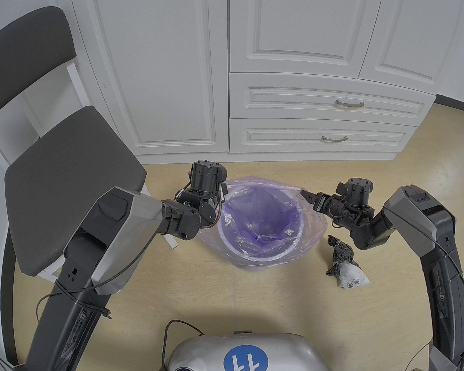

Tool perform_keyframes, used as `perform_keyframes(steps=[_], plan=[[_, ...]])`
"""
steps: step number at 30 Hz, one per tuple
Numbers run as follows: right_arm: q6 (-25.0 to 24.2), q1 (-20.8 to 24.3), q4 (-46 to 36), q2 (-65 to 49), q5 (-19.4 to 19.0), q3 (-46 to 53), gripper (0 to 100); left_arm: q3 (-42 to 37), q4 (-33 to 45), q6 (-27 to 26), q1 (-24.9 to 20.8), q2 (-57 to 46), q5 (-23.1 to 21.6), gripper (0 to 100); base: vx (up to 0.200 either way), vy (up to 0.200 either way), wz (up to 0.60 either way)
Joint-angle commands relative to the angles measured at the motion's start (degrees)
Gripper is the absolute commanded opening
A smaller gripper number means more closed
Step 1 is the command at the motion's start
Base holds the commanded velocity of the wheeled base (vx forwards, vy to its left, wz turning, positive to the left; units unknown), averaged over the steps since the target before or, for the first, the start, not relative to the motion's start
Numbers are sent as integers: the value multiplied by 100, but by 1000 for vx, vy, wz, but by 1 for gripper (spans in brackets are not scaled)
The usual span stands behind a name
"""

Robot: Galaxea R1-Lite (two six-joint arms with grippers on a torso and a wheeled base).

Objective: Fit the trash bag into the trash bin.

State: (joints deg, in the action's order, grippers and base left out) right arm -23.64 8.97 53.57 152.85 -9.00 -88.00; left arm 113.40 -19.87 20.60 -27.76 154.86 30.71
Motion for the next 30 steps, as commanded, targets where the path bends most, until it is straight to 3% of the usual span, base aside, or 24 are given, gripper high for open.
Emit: perform_keyframes(steps=[1, 12, 19, 30], plan=[[-97, -1, 22, 360, -6, -252, 100, 119, -34, -4, 42, 335, 5, 100, 0, 0, 0], [-449, 43, 93, 606, 12, -586, 100, 119, -272, 128, 218, 484, 5, 100, 0, 0, 0], [-1583, 149, 312, 755, 91, -1298, 100, 119, -825, 111, 148, 466, -65, 100, 0, 0, 0], [-1626, 184, 207, 1397, 126, -2300, 100, 119, -1151, 102, 218, 502, -232, 100, 0, 0, 0]])
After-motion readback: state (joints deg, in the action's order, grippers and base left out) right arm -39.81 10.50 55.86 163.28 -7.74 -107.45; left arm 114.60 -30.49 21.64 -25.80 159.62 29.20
